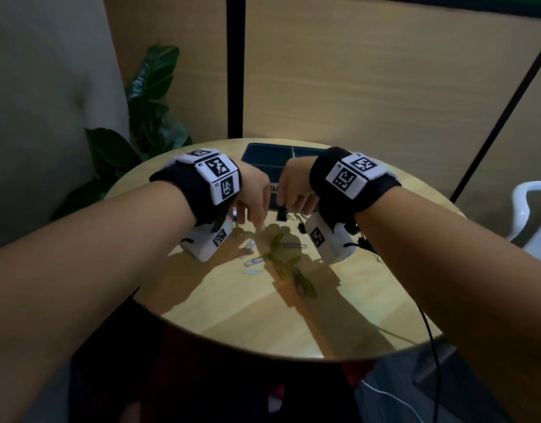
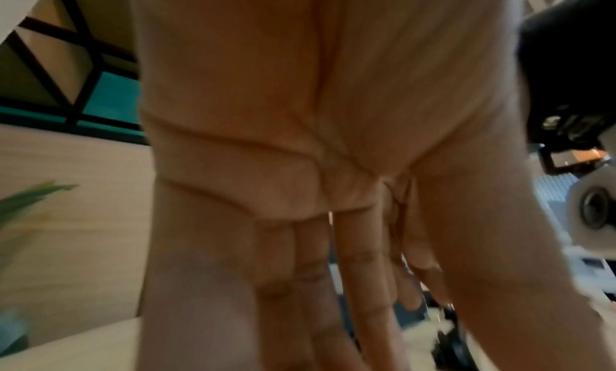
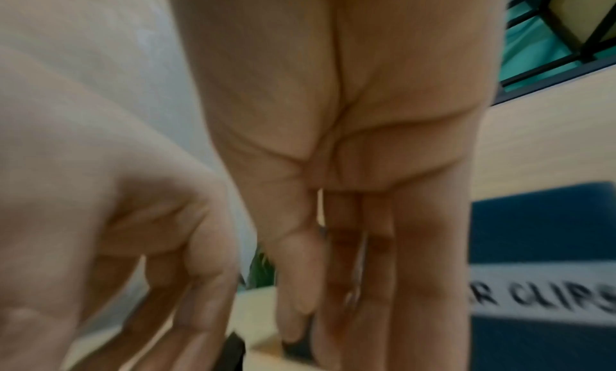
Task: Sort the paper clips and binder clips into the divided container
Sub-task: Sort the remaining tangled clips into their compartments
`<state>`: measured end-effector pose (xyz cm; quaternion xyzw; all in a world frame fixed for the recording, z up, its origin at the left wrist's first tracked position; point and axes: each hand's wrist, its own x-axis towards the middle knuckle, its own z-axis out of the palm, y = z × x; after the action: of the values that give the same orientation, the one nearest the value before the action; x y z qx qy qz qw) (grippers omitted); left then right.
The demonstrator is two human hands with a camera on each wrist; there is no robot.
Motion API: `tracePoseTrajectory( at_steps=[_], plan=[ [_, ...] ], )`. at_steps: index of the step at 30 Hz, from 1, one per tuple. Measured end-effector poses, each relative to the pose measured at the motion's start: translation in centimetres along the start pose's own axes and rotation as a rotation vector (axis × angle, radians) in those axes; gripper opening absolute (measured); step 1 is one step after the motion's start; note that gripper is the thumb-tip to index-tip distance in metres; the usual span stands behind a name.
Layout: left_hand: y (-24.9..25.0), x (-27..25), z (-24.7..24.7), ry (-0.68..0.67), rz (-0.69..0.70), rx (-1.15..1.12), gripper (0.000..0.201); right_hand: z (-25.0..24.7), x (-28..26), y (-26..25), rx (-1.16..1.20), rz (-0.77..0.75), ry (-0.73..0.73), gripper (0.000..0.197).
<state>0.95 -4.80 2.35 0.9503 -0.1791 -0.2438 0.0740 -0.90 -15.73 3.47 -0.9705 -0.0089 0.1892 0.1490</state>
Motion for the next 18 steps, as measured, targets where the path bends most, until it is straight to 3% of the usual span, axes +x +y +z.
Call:
tracePoseTrajectory(
  at_steps=[2,5,12,15,18],
  plan=[
    [0.1,-0.8,2.1,-0.034,-0.056,0.137,0.039,2.5,-1.3,0.1,-0.025,0.039,-0.093,0.036],
    [0.6,-1.5,4.3,0.024,-0.051,0.287,0.042,4.5,-2.5,0.5,-0.045,0.063,-0.018,0.038],
    [0.9,-3.6,6.2,-0.052,-0.001,-0.052,0.048,5.8,-4.9,1.5,-0.034,0.105,-0.144,0.037],
    [0.8,-3.8,6.7,0.03,-0.013,0.001,0.061,6.2,-5.6,2.3,-0.145,0.101,-0.085,0.039],
    [1.0,-3.7,7.2,0.062,-0.031,0.087,0.046,6.9,-6.0,3.0,-0.338,0.085,-0.091,0.047]
  ],
)
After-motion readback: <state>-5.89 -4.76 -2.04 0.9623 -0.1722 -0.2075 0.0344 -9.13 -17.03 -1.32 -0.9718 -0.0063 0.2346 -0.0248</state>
